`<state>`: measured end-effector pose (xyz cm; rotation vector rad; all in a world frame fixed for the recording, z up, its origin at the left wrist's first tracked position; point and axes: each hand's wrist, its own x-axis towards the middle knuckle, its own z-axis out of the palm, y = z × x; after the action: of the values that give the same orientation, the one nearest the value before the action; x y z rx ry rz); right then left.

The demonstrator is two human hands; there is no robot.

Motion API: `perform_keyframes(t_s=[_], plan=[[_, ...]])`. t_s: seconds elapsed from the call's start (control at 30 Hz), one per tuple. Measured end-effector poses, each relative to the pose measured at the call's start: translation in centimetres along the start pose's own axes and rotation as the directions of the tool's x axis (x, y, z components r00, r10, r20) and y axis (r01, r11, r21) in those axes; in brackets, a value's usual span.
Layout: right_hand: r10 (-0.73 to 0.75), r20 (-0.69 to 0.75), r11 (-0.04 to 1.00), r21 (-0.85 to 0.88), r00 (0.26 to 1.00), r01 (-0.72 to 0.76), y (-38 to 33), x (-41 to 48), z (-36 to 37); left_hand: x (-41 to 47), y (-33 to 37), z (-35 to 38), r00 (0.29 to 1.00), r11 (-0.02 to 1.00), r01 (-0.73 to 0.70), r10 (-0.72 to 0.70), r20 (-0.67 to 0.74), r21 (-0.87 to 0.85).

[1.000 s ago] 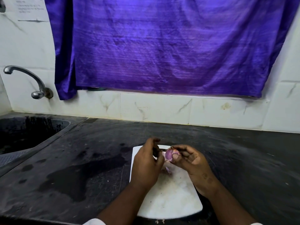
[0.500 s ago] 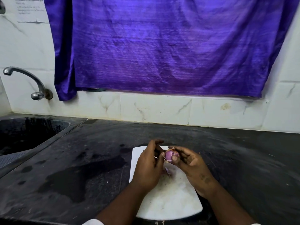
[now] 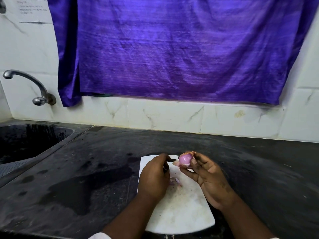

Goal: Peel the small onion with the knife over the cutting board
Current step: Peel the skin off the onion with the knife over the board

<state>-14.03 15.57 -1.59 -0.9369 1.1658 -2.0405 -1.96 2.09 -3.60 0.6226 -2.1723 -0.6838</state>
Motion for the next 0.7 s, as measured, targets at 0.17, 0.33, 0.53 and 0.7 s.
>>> perform_keyframes(t_s=[0.17,0.33,0.53,0.7], plan=[[0.041,0.02,0.985,-0.167,0.999,-0.037,0.7,0.0,-0.4,-0.1,0.0,-0.1,0.999,0.999,-0.035,0.034,-0.022,-0.04],[0.021,-0.023,0.979,-0.201,1.0,-0.025,0.6,0.0,-0.2,-0.2,0.5,-0.5,0.989,0.988,-0.086,0.069,-0.132,-0.128],[-0.021,-0.021,0.958,-0.287,1.0,0.014,0.5,0.0,-0.1,-0.7,1.5,-1.0,0.99,0.923,-0.143,0.129,-0.062,-0.357],[-0.049,0.002,0.922,-0.384,0.999,0.046,0.6,-0.1,-0.1,-0.5,1.5,-0.8,0.994,0.909,-0.107,0.087,-0.069,-0.403]])
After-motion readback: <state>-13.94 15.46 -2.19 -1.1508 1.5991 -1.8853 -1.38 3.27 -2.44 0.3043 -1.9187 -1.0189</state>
